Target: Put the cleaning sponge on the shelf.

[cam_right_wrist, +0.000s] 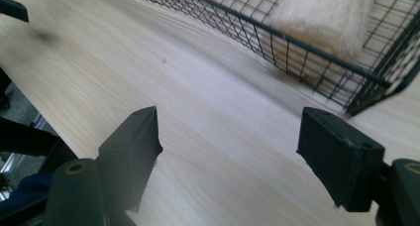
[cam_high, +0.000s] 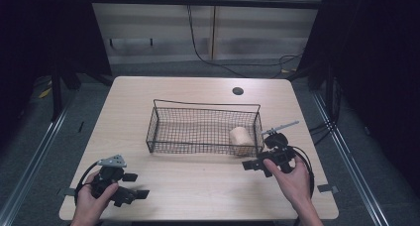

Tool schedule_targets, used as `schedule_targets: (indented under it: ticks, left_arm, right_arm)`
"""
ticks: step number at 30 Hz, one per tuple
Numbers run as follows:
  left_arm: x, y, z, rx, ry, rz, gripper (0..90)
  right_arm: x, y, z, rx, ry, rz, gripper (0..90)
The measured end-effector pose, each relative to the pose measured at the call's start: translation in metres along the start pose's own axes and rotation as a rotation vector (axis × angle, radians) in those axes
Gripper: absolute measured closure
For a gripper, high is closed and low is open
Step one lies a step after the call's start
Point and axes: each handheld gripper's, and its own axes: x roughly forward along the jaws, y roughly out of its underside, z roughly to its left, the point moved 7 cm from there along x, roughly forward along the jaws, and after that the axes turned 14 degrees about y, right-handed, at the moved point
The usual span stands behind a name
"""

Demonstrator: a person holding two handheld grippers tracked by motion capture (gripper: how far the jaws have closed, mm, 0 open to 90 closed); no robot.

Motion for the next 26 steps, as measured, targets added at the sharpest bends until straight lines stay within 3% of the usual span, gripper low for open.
schedule_targets:
  ticks: [14, 26]
  left_arm:
    - [0.001, 0.0, 0.001, -0.004, -0.002, 0.003, 17.3]
    - [0.001, 0.0, 0.0, 0.002, -0.005, 0.002, 17.3]
  right_arm:
    - [-0.002, 0.036, -0.017, 0.024, 0.034, 0.003, 24.2]
    - [0.013, 0.059, -0.034, 0.056, 0.063, 0.013, 23.5]
